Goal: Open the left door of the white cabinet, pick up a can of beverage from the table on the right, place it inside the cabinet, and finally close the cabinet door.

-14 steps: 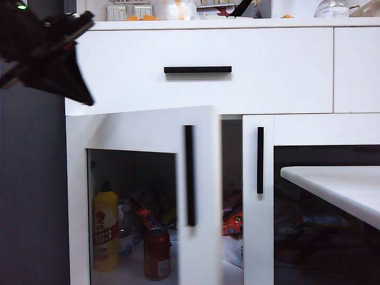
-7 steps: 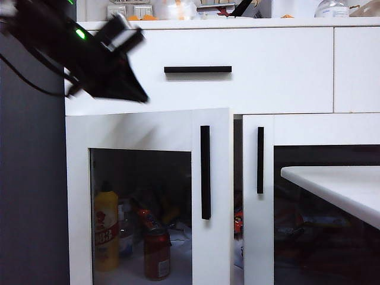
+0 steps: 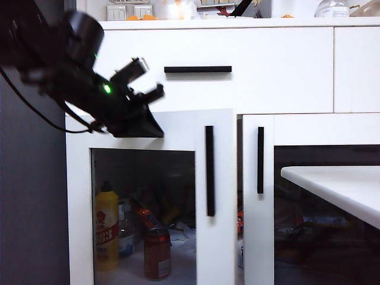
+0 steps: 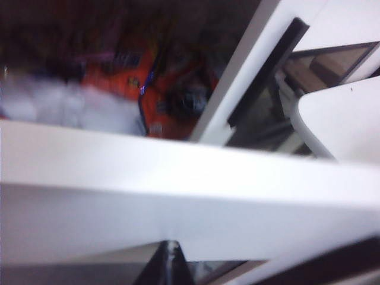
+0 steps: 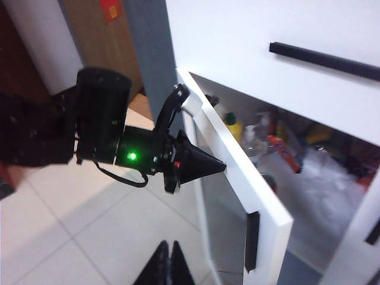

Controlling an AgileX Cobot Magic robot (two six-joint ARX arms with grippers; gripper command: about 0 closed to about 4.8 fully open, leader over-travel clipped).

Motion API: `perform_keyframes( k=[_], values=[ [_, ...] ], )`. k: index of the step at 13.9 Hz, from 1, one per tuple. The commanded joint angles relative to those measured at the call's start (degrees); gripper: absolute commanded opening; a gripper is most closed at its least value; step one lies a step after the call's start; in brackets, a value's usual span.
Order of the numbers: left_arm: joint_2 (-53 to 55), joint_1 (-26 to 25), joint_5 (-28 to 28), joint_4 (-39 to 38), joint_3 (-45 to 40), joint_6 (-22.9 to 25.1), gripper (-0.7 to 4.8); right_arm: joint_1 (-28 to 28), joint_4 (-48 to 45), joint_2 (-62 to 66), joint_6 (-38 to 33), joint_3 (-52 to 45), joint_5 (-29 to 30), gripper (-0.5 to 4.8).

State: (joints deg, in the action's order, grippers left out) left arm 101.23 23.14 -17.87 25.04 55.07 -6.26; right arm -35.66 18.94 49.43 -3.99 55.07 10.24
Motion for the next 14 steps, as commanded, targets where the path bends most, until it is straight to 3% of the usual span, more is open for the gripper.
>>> perform_keyframes(
  k=[1,6,14],
  values=[
    [4.15,0.07,1.11,11.13,0.37,1.38,-0.06,0.07,-0.13,1.92,1.05,0.15,-0.24,-0.07],
    [10.14,0.09,3.85,18.36,1.09,1.79,-0.06,0.50,0.50,5.49,1.05,0.15,-0.24,-0.07],
    [19.47,0.11,5.20,17.59,15.96,3.04,-0.06,0.79,-3.32,13.22,1.07,-0.22,0.13,-0.07]
  ],
)
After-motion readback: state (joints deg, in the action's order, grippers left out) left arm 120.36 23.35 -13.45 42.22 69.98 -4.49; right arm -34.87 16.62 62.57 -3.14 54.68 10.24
